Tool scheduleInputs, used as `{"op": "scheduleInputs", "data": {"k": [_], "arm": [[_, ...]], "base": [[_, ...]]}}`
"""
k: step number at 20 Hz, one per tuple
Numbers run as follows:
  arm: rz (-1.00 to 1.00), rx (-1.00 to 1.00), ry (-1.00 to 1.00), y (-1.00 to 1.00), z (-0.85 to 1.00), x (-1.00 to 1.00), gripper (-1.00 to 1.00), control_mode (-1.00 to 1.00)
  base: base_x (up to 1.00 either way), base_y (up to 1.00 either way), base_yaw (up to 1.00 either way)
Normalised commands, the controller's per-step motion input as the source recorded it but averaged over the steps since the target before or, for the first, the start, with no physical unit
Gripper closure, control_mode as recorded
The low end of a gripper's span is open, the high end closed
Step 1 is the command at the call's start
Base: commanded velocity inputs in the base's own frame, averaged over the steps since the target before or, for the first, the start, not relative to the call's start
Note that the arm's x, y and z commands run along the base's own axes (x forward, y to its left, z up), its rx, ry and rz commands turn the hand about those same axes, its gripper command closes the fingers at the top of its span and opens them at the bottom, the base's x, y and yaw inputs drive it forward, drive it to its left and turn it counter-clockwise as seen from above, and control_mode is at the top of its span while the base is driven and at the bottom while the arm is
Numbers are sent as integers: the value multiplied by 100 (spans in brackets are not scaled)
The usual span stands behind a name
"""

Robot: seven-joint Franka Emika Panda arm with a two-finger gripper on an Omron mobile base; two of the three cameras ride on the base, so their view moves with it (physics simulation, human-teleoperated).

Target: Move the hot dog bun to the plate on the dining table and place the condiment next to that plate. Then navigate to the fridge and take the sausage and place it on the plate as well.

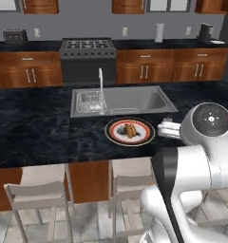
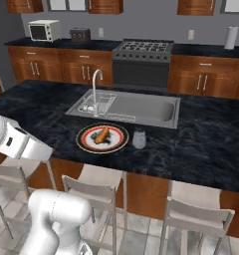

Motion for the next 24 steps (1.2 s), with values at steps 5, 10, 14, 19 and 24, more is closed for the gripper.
{"op": "scheduleInputs", "data": {"k": [5,10,14,19,24], "arm": [[0,0,0,0,0,0,-100,100],[0,0,0,0,0,0,-100,100],[0,0,0,0,0,0,-100,100],[0,0,0,0,0,0,-100,100],[0,0,0,0,0,0,-100,100]], "base": [[-47,66,55],[-20,69,70],[-3,57,76],[0,52,77],[2,48,75]]}}
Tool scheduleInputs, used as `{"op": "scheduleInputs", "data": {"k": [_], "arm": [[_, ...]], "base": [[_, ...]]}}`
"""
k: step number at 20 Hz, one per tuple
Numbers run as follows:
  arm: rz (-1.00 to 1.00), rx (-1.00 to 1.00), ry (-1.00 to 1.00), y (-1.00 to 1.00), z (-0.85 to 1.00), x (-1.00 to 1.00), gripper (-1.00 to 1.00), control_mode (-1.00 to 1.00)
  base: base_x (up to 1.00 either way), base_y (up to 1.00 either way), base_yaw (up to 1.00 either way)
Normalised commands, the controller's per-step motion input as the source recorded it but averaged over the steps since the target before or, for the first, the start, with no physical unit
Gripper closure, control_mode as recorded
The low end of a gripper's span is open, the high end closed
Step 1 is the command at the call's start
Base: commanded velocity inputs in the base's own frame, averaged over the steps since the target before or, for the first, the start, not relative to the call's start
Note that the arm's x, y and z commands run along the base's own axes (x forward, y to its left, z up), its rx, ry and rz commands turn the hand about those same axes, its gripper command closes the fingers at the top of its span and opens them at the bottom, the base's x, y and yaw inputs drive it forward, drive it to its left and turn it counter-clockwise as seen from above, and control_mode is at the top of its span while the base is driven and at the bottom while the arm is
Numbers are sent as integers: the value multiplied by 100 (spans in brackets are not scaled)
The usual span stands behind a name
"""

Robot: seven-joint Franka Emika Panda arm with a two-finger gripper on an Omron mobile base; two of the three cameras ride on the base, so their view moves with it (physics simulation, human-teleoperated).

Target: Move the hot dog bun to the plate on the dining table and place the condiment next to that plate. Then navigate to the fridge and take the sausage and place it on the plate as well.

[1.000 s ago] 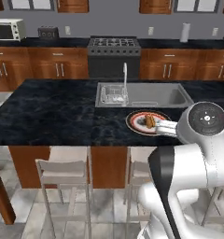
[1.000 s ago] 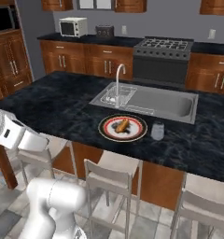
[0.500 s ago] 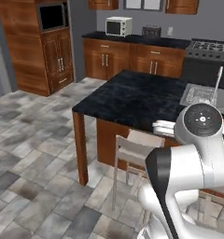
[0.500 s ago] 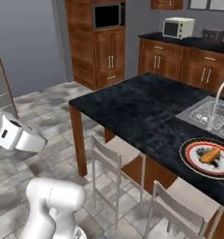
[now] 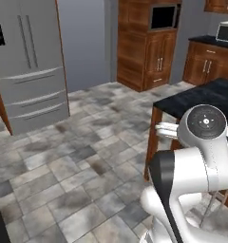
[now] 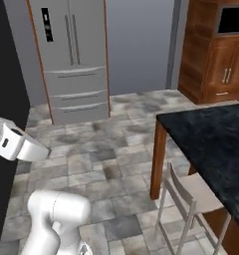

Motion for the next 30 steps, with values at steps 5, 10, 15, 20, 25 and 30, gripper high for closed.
{"op": "scheduleInputs", "data": {"k": [5,10,15,20,25,30], "arm": [[0,0,0,0,0,0,-100,100],[0,0,0,0,0,0,-100,100],[0,0,0,0,0,0,-100,100],[0,0,0,0,0,0,-100,100],[0,0,0,0,0,0,-100,100],[0,0,0,0,0,0,-100,100]], "base": [[54,21,65],[100,4,46],[100,-11,20],[100,-21,1],[100,-25,0],[100,-53,0]]}}
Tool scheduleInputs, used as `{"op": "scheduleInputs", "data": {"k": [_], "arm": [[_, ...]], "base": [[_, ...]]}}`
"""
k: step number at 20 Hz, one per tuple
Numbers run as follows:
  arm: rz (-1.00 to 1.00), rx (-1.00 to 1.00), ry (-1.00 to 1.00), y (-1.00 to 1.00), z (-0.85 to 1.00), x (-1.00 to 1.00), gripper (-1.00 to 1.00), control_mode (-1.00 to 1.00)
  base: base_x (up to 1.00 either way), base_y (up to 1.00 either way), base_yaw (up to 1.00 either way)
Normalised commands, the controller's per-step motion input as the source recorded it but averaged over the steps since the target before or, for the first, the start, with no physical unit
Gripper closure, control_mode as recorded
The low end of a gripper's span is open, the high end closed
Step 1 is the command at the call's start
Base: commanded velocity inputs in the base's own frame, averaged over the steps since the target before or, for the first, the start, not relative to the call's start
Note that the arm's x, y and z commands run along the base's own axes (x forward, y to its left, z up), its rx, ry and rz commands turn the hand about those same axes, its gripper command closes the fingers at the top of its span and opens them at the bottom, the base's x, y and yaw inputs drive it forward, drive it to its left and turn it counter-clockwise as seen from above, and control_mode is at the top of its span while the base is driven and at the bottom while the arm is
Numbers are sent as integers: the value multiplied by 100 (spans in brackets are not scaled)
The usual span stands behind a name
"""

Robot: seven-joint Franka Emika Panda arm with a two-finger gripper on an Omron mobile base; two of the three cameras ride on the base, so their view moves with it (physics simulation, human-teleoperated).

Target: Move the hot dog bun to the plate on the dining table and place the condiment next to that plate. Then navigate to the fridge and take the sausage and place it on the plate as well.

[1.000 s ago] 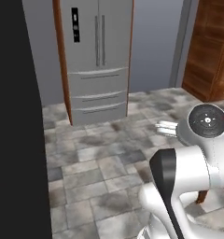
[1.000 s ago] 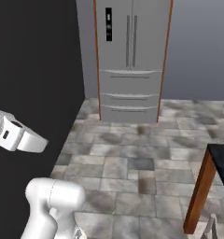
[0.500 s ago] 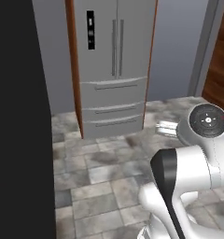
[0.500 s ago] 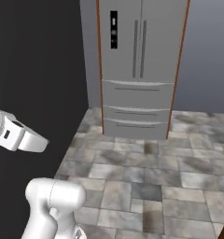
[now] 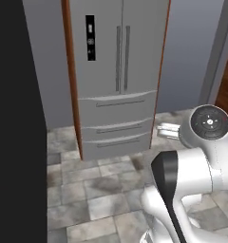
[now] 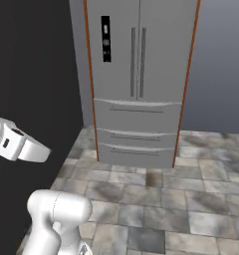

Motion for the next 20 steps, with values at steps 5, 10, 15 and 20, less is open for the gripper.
{"op": "scheduleInputs", "data": {"k": [5,10,15,20], "arm": [[0,0,0,0,0,0,-100,100],[0,0,0,0,0,0,-100,100],[0,0,0,0,0,0,-100,100],[0,0,0,0,0,0,-100,100]], "base": [[92,-60,0],[84,-39,4],[72,-2,10],[68,-2,14]]}}
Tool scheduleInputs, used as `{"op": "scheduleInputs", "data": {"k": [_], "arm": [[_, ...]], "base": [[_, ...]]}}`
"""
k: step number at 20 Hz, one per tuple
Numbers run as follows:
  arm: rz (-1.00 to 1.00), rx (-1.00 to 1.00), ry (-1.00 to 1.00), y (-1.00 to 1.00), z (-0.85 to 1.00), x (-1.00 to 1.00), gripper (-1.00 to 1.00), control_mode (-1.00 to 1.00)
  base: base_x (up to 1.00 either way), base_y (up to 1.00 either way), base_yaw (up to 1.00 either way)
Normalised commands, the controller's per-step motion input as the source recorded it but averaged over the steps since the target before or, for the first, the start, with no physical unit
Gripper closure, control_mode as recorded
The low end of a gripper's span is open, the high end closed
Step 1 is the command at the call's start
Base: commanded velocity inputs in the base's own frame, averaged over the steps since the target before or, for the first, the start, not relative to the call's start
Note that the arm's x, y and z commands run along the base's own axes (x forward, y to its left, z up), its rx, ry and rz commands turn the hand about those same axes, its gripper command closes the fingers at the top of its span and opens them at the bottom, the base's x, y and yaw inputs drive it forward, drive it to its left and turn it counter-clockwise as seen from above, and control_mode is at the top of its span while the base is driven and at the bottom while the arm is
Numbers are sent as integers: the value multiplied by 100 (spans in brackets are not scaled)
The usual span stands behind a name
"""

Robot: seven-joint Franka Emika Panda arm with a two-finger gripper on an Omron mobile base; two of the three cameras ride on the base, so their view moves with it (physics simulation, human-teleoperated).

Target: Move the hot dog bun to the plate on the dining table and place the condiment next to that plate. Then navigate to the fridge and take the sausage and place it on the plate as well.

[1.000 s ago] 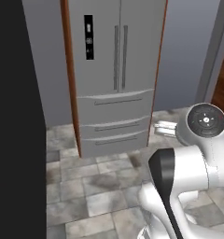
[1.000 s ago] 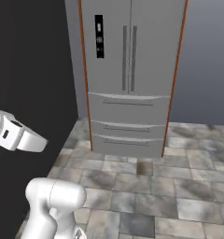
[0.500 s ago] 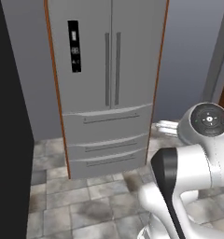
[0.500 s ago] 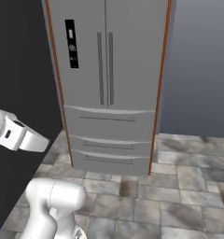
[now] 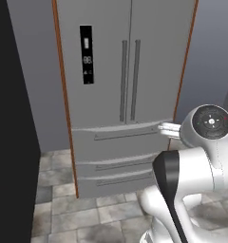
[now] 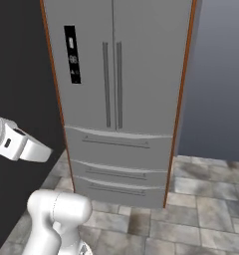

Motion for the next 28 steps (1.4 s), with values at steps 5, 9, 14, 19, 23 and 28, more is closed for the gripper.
{"op": "scheduleInputs", "data": {"k": [5,9,14,19,23,28], "arm": [[0,0,0,0,0,0,-100,100],[0,0,0,0,0,0,-100,100],[0,0,0,0,0,0,-100,100],[0,0,0,0,0,0,-100,100],[0,0,0,0,0,0,-100,100],[0,0,0,0,0,0,-100,100]], "base": [[61,-11,13],[37,-29,7],[31,-32,2],[31,-25,0],[36,-17,0],[44,-21,0]]}}
